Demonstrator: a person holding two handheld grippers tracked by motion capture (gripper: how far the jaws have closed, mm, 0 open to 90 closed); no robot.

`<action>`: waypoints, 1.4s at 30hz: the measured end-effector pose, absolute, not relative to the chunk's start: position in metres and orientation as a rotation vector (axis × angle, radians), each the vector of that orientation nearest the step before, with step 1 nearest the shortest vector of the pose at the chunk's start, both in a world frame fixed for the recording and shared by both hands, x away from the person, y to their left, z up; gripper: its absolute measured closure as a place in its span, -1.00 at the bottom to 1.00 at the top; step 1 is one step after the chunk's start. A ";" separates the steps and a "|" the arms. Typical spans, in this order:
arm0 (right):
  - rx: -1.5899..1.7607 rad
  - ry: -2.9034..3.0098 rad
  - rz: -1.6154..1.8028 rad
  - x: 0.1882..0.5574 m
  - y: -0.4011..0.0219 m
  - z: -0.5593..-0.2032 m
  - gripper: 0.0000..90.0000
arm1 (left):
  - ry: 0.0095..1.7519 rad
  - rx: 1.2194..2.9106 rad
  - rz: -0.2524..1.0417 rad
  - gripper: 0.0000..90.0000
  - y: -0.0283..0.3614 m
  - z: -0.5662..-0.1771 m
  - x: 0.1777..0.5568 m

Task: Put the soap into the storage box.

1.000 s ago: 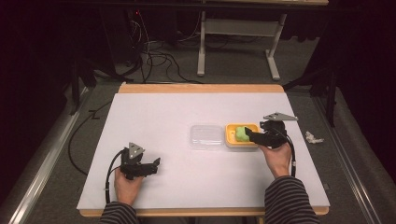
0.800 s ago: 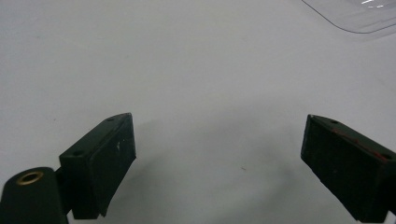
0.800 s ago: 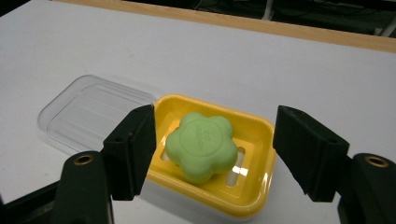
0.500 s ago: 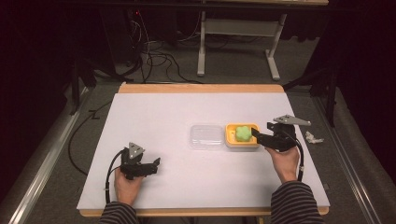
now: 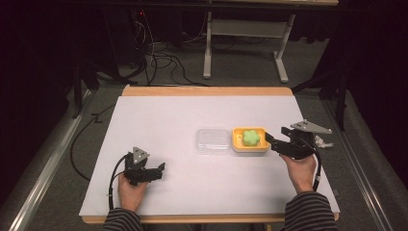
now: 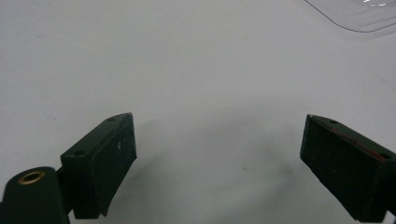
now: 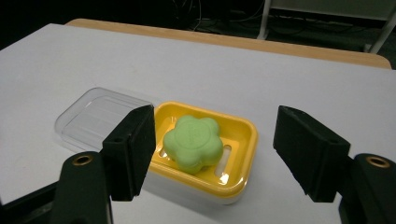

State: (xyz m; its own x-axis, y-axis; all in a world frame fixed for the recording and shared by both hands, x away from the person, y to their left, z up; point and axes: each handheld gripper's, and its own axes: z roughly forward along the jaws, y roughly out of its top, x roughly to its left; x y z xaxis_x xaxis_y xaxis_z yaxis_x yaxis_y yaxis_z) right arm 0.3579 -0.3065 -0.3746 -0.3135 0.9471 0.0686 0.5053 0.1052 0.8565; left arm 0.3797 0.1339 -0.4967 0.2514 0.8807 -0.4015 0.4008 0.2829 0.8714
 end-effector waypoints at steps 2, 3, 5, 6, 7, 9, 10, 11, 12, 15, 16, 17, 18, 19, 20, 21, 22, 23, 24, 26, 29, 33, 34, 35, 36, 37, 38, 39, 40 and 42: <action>1.413 1.871 1.136 0.355 -0.308 -0.374 -0.33 | 1.351 1.317 0.505 -0.75 0.134 -0.497 0.380; 1.412 1.869 1.143 0.354 -0.309 -0.373 -0.34 | 1.351 1.316 0.505 -0.75 0.134 -0.497 0.380; 1.411 1.864 1.146 0.351 -0.311 -0.372 -0.34 | 1.352 1.313 0.504 -0.75 0.134 -0.496 0.380; 1.410 1.857 1.154 0.350 -0.312 -0.372 -0.34 | 1.352 1.313 0.504 -0.75 0.134 -0.497 0.380; 1.410 1.852 1.155 0.350 -0.313 -0.371 -0.34 | 1.351 1.316 0.506 -0.75 0.134 -0.497 0.380; 1.413 1.841 1.169 0.347 -0.316 -0.370 -0.34 | 1.351 1.319 0.506 -0.75 0.134 -0.497 0.380; 1.411 1.838 1.170 0.346 -0.317 -0.369 -0.34 | 1.351 1.318 0.506 -0.75 0.134 -0.497 0.380; 1.408 1.836 1.172 0.344 -0.318 -0.369 -0.34 | 1.350 1.322 0.508 -0.75 0.134 -0.497 0.380; 1.408 1.834 1.175 0.343 -0.318 -0.368 -0.34 | 1.351 1.321 0.508 -0.75 0.134 -0.497 0.380; 1.406 1.829 1.178 0.339 -0.320 -0.367 -0.34 | 1.351 1.321 0.510 -0.75 0.134 -0.497 0.380; 1.405 1.830 1.177 0.338 -0.322 -0.367 -0.34 | 1.352 1.321 0.509 -0.75 0.134 -0.497 0.380; 1.409 1.823 1.182 0.337 -0.322 -0.366 -0.34 | 1.352 1.321 0.509 -0.75 0.134 -0.497 0.380; 1.408 1.821 1.183 0.336 -0.323 -0.366 -0.34 | 1.353 1.324 0.508 -0.74 0.134 -0.497 0.380; 1.403 1.816 1.187 0.335 -0.325 -0.366 -0.34 | 1.353 1.325 0.510 -0.74 0.134 -0.497 0.380; 1.406 1.808 1.189 0.332 -0.326 -0.366 -0.34 | 1.352 1.330 0.511 -0.74 0.134 -0.497 0.380; 1.407 1.804 1.193 0.331 -0.327 -0.366 -0.34 | 1.352 1.330 0.511 -0.74 0.134 -0.497 0.380; 1.410 1.802 1.192 0.329 -0.328 -0.366 -0.34 | 1.353 1.327 0.509 -0.74 0.134 -0.497 0.380; 1.410 1.802 1.192 0.329 -0.328 -0.366 -0.34 | 1.353 1.327 0.509 -0.74 0.134 -0.497 0.380; 1.412 1.800 1.191 0.327 -0.330 -0.367 -0.34 | 1.353 1.326 0.511 -0.74 0.134 -0.497 0.380; 1.415 1.796 1.190 0.324 -0.332 -0.368 -0.34 | 1.353 1.330 0.512 -0.74 0.134 -0.497 0.380; 1.417 1.785 1.197 0.321 -0.335 -0.369 -0.34 | 1.353 1.328 0.510 -0.74 0.134 -0.497 0.380; 1.420 1.779 1.205 0.318 -0.336 -0.371 -0.34 | 1.352 1.326 0.512 -0.74 0.134 -0.497 0.380; 1.426 1.776 1.208 0.317 -0.336 -0.372 -0.34 | 1.352 1.326 0.512 -0.74 0.134 -0.497 0.380; 1.425 1.776 1.209 0.316 -0.336 -0.373 -0.34 | 1.351 1.327 0.512 -0.74 0.134 -0.497 0.380; 1.423 1.780 1.208 0.315 -0.336 -0.373 -0.34 | 1.352 1.326 0.512 -0.74 0.134 -0.497 0.380; 1.421 1.776 1.211 0.314 -0.336 -0.374 -0.34 | 1.352 1.326 0.512 -0.74 0.134 -0.497 0.380; 1.416 1.777 1.215 0.312 -0.336 -0.375 -0.34 | 1.351 1.329 0.513 -0.74 0.134 -0.497 0.380; 1.415 1.776 1.216 0.311 -0.335 -0.376 -0.34 | 1.350 1.329 0.512 -0.74 0.134 -0.497 0.380; 1.421 1.774 1.218 0.310 -0.335 -0.377 -0.34 | 1.350 1.329 0.512 -0.74 0.134 -0.497 0.380; 1.416 1.775 1.218 0.308 -0.334 -0.378 -0.34 | 1.350 1.328 0.513 -0.74 0.134 -0.497 0.379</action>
State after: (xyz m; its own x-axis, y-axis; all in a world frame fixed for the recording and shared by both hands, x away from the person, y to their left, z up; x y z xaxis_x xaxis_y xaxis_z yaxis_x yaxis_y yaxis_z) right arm 0.3081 -0.3342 -0.3783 -0.2874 0.9514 0.1106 0.4454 0.0305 0.8948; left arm 0.3795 0.1338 -0.4970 0.2515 0.8851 -0.3916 0.4012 0.2728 0.8744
